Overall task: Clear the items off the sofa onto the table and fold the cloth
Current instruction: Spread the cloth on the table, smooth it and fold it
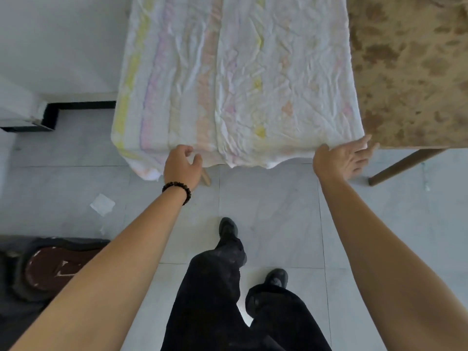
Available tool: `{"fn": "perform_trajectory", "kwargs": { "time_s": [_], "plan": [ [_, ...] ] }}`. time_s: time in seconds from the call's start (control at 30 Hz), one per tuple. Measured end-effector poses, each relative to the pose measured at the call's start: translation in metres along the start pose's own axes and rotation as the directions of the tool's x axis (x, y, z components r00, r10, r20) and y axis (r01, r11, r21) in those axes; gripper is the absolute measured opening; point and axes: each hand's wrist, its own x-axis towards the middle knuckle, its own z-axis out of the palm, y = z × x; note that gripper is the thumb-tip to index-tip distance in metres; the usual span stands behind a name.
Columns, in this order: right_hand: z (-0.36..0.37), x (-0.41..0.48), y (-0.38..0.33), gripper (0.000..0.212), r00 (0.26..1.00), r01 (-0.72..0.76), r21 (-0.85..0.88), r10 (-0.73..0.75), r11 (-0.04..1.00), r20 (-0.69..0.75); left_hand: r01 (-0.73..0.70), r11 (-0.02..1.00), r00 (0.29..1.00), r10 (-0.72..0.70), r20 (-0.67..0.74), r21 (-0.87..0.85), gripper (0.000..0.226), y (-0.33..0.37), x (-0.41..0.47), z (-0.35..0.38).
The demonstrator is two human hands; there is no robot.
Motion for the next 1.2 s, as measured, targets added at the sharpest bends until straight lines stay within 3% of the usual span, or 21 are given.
{"fn": "perform_trajectory", "kwargs": {
  "time_s": [0.07,0.13,0.2,0.27,0.4,0.53,0.6,0.7,0.9,1.0,1.07,1.1,1.2],
  "plan": [
    [0.017,-0.026,-0.017,0.079,0.960,0.279,-0.037,-0.278,0.960,0.017,0.003,0.999,0.997,-0.005,-0.074,-0.036,0.034,-0.013,0.006,-0.019],
    [0.040,-0.052,-0.036,0.064,0.808,0.590,-0.092,-0.583,0.802,0.091,0.040,0.993,0.986,-0.057,-0.154,-0.109,0.042,-0.029,0.017,-0.036],
    [0.069,-0.073,-0.060,0.054,0.627,0.779,-0.124,-0.762,0.614,0.164,0.104,0.979,0.961,-0.144,-0.235,-0.176,0.048,-0.048,0.035,-0.048],
    [0.101,-0.096,-0.087,0.049,0.508,0.861,-0.117,-0.831,0.494,0.227,0.156,0.962,0.930,-0.219,-0.295,-0.223,0.046,-0.071,0.056,-0.059],
    [0.173,-0.137,-0.157,0.047,0.376,0.925,-0.084,-0.863,0.370,0.337,0.244,0.876,0.865,-0.390,-0.317,-0.415,0.021,-0.109,0.108,-0.083],
    [0.239,-0.159,-0.229,0.055,0.258,0.966,-0.119,-0.851,0.229,0.458,0.344,0.795,0.894,-0.439,-0.084,-0.499,0.019,-0.143,0.166,-0.100],
    [0.264,-0.159,-0.251,0.063,0.228,0.972,-0.174,-0.814,0.158,0.534,0.402,0.779,0.907,-0.411,0.091,-0.481,0.022,-0.154,0.192,-0.101],
    [0.277,-0.156,-0.255,0.068,0.239,0.958,-0.268,-0.792,0.099,0.562,0.515,0.714,0.856,-0.405,0.321,-0.474,0.044,-0.159,0.224,-0.094],
    [0.282,-0.154,-0.254,0.070,0.258,0.947,-0.306,-0.805,0.100,0.534,0.748,0.541,0.623,-0.371,0.689,-0.385,0.063,-0.148,0.268,-0.068],
    [0.285,-0.152,-0.252,0.070,0.241,0.950,-0.299,-0.814,0.087,0.529,0.684,0.682,0.603,-0.330,0.726,-0.258,0.053,-0.152,0.280,-0.056],
    [0.286,-0.150,-0.251,0.070,0.239,0.952,-0.293,-0.820,0.091,0.520,0.756,0.619,0.536,-0.401,0.743,-0.211,0.057,-0.155,0.281,-0.052],
    [0.286,-0.150,-0.252,0.070,0.238,0.954,-0.285,-0.821,0.096,0.520,0.776,0.589,0.542,-0.440,0.716,-0.225,0.056,-0.156,0.279,-0.054],
    [0.281,-0.155,-0.255,0.069,0.233,0.960,-0.262,-0.807,0.101,0.543,0.696,0.613,0.718,-0.577,0.390,-0.374,0.040,-0.158,0.273,-0.065]
  ]
}}
